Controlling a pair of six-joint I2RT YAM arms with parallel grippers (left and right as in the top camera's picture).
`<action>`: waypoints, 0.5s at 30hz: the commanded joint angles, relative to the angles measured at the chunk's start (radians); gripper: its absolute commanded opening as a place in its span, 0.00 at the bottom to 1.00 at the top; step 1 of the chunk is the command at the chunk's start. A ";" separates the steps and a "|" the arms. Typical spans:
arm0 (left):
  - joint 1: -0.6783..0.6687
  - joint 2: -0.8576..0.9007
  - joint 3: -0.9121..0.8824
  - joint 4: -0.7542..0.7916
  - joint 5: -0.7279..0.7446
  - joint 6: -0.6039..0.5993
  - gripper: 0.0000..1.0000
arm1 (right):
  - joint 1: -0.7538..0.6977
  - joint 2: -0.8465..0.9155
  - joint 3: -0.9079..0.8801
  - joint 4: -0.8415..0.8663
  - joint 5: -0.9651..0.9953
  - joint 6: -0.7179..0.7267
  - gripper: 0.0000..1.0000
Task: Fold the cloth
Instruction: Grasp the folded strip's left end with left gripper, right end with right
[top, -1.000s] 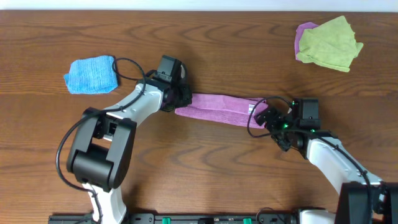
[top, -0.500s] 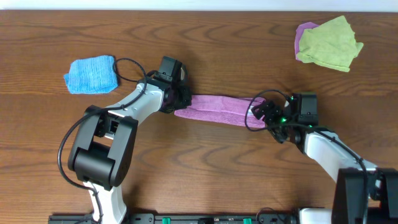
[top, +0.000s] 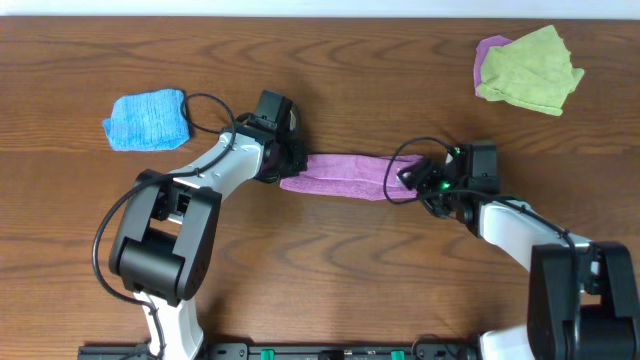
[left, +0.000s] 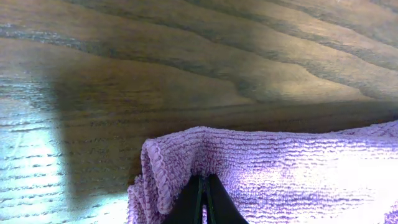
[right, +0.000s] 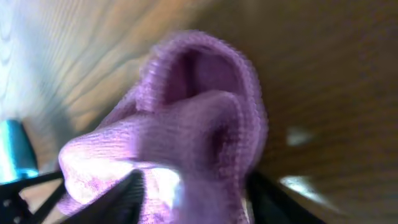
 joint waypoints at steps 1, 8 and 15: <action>0.000 0.024 -0.011 -0.035 -0.049 0.006 0.06 | 0.017 0.085 -0.068 -0.050 0.090 -0.029 0.23; 0.000 0.024 -0.011 -0.051 -0.048 0.006 0.06 | 0.017 0.069 -0.067 -0.044 0.089 -0.063 0.01; 0.000 0.024 -0.011 -0.081 -0.048 0.006 0.06 | 0.017 -0.074 -0.050 -0.045 0.082 -0.102 0.01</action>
